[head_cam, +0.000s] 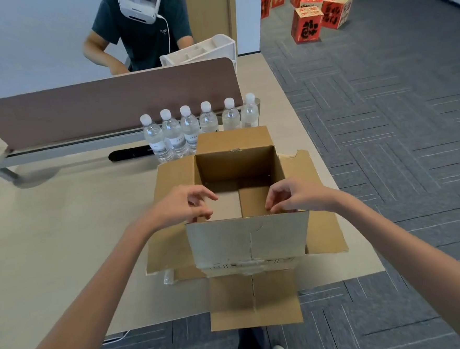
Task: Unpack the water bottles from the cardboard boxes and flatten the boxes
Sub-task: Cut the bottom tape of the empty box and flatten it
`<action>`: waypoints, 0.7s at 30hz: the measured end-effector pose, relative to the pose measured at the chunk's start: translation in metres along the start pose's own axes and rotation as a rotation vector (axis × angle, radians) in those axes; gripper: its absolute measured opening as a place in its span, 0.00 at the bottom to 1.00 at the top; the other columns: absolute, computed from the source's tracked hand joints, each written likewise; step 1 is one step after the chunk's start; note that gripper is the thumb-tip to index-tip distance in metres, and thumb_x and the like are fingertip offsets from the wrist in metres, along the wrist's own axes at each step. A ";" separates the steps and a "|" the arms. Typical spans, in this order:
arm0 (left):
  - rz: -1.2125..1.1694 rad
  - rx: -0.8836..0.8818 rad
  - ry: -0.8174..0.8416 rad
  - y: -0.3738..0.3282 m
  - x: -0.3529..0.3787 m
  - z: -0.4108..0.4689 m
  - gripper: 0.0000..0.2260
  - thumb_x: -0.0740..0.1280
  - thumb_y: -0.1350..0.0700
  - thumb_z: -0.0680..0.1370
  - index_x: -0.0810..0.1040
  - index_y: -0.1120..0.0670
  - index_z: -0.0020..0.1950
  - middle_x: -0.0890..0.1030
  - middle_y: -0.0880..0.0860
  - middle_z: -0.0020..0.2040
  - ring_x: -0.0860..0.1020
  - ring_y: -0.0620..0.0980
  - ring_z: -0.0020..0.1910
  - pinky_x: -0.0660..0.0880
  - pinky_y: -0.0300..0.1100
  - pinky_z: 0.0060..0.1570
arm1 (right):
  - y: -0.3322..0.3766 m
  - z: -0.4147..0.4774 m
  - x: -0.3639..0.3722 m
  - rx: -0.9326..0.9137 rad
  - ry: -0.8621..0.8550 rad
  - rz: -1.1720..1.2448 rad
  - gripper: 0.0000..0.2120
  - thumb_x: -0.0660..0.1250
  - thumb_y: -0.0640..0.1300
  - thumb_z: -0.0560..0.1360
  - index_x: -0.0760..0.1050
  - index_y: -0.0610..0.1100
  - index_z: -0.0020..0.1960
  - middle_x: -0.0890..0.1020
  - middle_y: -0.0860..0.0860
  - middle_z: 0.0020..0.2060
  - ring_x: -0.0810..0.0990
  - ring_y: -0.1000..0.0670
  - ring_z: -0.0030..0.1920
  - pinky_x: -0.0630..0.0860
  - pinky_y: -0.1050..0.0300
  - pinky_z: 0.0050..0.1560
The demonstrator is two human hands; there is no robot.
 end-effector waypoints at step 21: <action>0.423 -0.107 0.313 0.064 0.122 -0.037 0.16 0.66 0.42 0.78 0.76 0.46 0.64 0.80 0.45 0.59 0.76 0.45 0.58 0.74 0.45 0.61 | -0.054 -0.021 0.102 0.182 0.276 -0.465 0.19 0.73 0.55 0.72 0.74 0.49 0.59 0.78 0.53 0.54 0.76 0.52 0.52 0.76 0.57 0.52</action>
Point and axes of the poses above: each hand's wrist, its own z-axis towards the middle knuckle, its own x-axis out of the palm, y = z × x, the point moved 10 cm from there along z, towards the middle knuckle
